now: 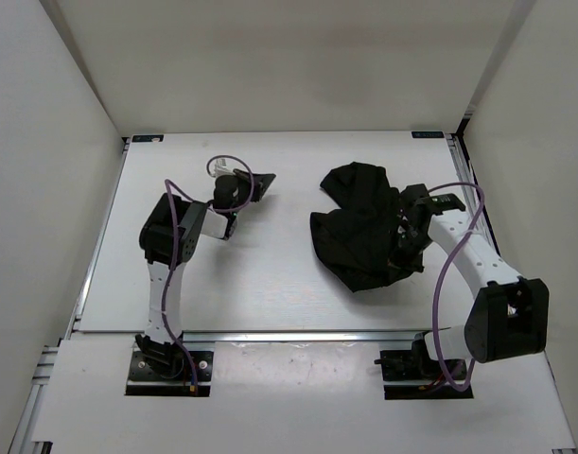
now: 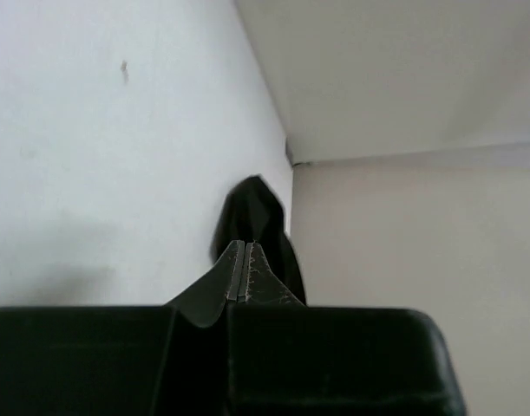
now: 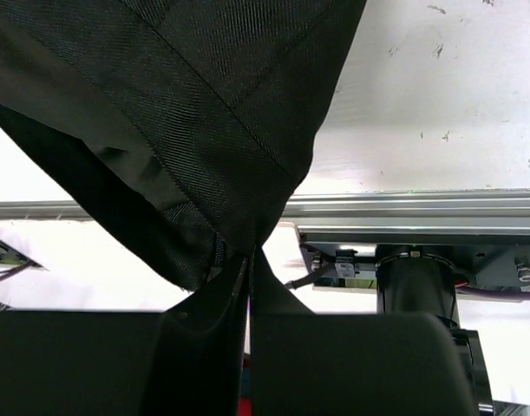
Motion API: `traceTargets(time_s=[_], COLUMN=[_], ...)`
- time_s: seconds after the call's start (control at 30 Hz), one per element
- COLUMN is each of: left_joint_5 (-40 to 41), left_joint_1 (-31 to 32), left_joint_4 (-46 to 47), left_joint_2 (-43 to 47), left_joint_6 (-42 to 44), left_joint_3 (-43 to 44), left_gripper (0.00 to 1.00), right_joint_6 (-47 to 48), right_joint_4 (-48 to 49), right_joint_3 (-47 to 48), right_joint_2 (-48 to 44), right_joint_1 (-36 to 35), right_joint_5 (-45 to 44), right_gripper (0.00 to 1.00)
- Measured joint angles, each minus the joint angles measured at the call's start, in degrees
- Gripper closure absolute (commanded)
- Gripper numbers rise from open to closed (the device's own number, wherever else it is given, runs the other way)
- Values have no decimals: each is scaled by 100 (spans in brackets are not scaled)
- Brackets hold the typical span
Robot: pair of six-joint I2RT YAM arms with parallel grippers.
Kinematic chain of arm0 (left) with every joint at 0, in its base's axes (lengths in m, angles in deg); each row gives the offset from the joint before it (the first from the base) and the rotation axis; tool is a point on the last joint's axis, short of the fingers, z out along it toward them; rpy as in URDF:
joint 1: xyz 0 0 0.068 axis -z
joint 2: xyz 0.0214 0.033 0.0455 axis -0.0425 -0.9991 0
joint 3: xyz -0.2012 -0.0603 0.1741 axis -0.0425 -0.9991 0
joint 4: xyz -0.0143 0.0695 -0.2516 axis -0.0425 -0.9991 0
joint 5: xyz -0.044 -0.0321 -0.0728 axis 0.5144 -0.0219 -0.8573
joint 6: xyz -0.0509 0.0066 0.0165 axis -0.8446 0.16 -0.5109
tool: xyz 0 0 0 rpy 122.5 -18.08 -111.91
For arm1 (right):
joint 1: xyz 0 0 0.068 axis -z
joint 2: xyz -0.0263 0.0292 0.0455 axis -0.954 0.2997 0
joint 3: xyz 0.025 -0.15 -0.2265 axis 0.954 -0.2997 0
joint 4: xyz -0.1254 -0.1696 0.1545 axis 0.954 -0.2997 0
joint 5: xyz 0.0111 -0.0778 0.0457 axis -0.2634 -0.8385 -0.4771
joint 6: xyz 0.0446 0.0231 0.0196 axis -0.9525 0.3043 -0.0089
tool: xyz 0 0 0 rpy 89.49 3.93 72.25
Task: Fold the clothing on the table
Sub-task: Flatten the skirt out
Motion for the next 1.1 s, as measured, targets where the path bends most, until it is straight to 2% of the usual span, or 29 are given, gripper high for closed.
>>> traceTargets(time_s=[0.17,0.2,0.27,0.37,0.47,0.63,0.7,0.97,1.1], left_joint_5=[-168,-304,-590,-931,-1172,-1655,-1740,-1491,-1526], left_joint_1=[-273,-275,-238,-59,256,555,535,671,914], left_joint_4=[-227,-420,-951,-2111,-2863,-4100,-4597,-5746,-5840], left_joint_2=[511,601,662,660,660,562,426,142,24], left_joint_6=[201,341,828,1906,2883,3838,4009,4175,3989], left_joint_3=[-9,42,306,942,1370,1880,2201,2424,2444], left_gripper=[100,95,60,51,44,40,42,43,44], right_joint_6=[-13,-15,-20,-35,-70,-120,-127,-160,-162], right_joint_4=[-33,-42,-48,-46,-44,-44,-44,-26,-15], right_joint_3=[107,153,205,234,243,240,238,120,92], right_joint_2=[188,267,400,474,474,435,385,149,149], right_joint_1=[-184,-256,-402,-551,-562,-487,-437,-354,-354], right_joint_5=[-61,-103,-205,-291,-286,-284,-286,-280,-282], right_gripper=[100,100,100,100,100,100,100,100,100])
